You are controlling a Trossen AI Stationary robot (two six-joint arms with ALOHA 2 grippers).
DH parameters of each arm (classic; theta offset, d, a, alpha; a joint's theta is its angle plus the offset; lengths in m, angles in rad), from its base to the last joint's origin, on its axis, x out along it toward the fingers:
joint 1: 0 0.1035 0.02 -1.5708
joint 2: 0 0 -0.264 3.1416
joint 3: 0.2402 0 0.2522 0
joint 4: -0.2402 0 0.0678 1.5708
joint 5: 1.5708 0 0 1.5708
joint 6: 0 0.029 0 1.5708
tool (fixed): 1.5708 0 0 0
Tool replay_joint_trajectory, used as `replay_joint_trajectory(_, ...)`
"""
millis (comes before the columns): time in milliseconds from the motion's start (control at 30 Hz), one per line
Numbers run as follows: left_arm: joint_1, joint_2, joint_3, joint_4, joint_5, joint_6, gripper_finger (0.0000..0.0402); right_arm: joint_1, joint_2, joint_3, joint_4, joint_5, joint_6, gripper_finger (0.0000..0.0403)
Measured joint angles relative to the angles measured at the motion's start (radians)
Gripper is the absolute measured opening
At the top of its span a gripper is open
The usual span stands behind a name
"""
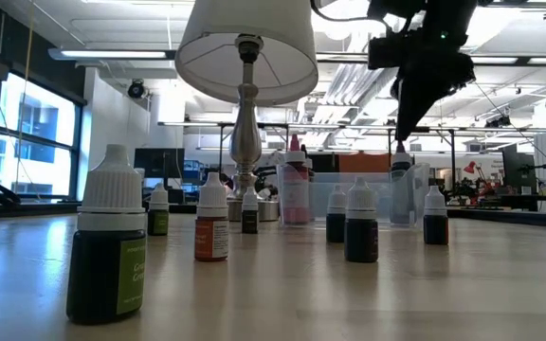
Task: Pick & Place food coloring
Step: Adjust the large violet food coloring bottle on the transparent bin
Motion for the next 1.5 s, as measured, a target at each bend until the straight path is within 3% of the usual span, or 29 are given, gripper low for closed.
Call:
replay_joint_trajectory(300, 0.000, 0.000, 0.000, -0.008, 0.004, 0.000, 0.0078, -0.005, 0.001, 0.000, 0.116, -0.028, -0.119, 0.0153)
replay_joint_trajectory(633, 0.000, 0.000, 0.000, -0.009, 0.004, 0.000, 0.0078, -0.053, 0.002, -0.052, 0.079, -0.123, -0.018, 0.0154)
replay_joint_trajectory(800, 0.000, 0.000, 0.000, -0.008, 0.005, 0.000, 0.0078, -0.076, 0.002, -0.125, 0.163, -0.185, -0.014, 0.0154)
replay_joint_trajectory(1267, 0.000, 0.000, 0.000, -0.008, 0.005, 0.000, 0.0078, -0.082, 0.002, -0.175, 0.229, -0.200, 0.004, 0.0153)
replay_joint_trajectory(1500, 0.000, 0.000, 0.000, -0.008, 0.005, 0.000, 0.0078, -0.082, 0.004, -0.180, 0.311, -0.232, 0.083, 0.0125)
